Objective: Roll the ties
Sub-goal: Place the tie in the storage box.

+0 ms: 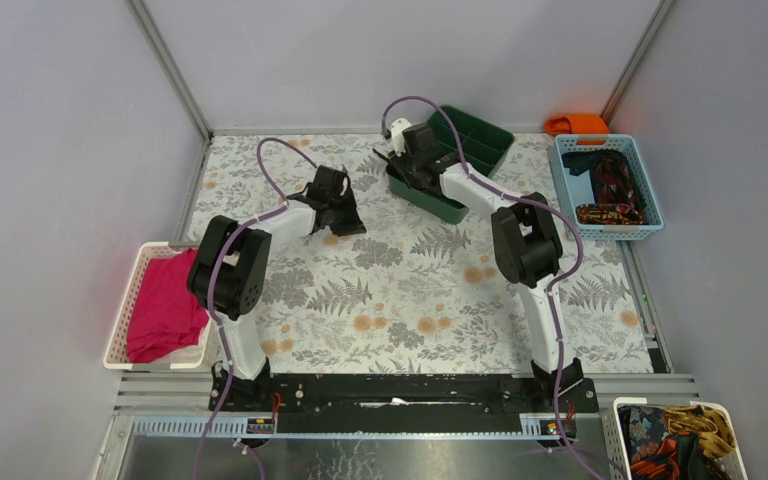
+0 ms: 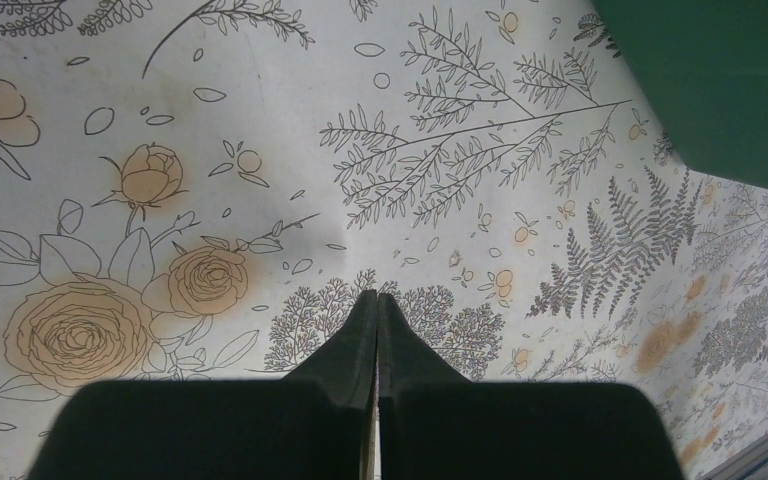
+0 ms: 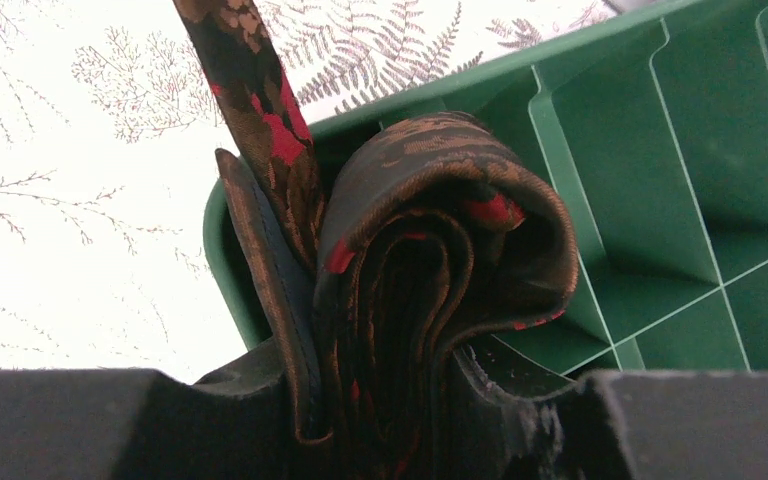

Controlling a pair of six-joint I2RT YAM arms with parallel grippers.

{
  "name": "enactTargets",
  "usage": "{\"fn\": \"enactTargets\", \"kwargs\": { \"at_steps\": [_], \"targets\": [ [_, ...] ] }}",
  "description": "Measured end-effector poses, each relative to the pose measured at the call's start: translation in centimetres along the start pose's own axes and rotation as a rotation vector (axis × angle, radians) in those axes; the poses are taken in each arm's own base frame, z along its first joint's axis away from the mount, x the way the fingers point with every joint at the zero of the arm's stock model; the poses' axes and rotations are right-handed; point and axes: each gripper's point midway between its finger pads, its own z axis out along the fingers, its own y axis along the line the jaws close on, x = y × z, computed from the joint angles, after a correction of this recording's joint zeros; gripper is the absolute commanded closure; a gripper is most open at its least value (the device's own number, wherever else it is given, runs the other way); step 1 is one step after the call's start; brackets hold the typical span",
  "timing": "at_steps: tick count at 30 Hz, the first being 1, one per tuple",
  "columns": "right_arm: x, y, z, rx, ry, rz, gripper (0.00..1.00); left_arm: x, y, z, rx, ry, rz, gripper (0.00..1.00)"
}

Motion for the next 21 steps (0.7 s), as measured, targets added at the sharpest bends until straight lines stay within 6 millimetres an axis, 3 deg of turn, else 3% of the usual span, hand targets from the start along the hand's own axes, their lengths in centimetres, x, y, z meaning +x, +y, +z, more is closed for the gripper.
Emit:
{"fn": "enactTargets", "kwargs": {
  "at_steps": [21],
  "targets": [
    [2.0, 0.8, 0.9, -0.208, 0.187, 0.083, 1.00, -0.1, -0.4, 0.0, 0.020, -0.001, 0.003, 1.00]
  ]
}}
